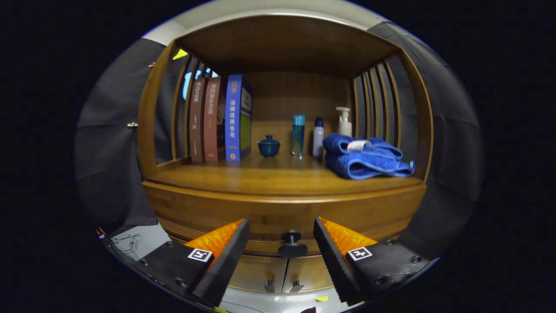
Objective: Pull open the drawer, take out the items inside it, and place them on the countertop above the cabinet.
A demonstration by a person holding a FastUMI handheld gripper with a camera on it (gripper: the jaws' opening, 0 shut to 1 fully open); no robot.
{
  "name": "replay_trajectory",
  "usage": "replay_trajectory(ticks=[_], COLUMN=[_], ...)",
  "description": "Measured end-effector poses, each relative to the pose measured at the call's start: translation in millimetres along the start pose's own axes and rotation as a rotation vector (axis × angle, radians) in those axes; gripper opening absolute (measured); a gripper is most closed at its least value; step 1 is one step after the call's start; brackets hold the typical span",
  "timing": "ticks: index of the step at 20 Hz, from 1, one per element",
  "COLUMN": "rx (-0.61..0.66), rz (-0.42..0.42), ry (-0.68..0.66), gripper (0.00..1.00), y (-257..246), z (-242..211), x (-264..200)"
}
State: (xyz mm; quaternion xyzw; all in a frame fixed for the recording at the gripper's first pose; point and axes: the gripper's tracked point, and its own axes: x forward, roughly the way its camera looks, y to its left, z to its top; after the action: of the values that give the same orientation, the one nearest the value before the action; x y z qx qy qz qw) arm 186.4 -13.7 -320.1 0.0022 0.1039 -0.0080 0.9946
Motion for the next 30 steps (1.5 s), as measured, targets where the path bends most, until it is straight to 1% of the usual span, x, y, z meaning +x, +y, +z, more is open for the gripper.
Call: replay_trajectory(ticks=[3,5,6,8,9,10,13,16,23,30], rx=[0.018,0.013,0.005,0.002,-0.001,0.001,0.013,0.029,0.056,0.053], rz=[-0.032,-0.017,-0.008,-0.006,-0.005,-0.005,-0.004,-0.005,-0.001,0.005], ry=[0.033,0.037,0.018,-0.001,0.007,0.010,0.019,0.017,0.018,0.019], gripper=[0.77,0.59,0.50,0.35,0.35,0.27,0.27,0.27,0.26,0.26], y=[-10.1,-11.7,-13.2,-12.2,-13.1,-13.1,-12.8,-19.0,-19.9,-20.1], z=[-22.1,-27.1,-25.0,-21.9,-24.6,-24.6,-25.3,-30.2,-37.7,-44.7], x=[15.8,20.8,23.3,11.7,14.2,14.1,8.1,-24.6,-79.6,-111.6])
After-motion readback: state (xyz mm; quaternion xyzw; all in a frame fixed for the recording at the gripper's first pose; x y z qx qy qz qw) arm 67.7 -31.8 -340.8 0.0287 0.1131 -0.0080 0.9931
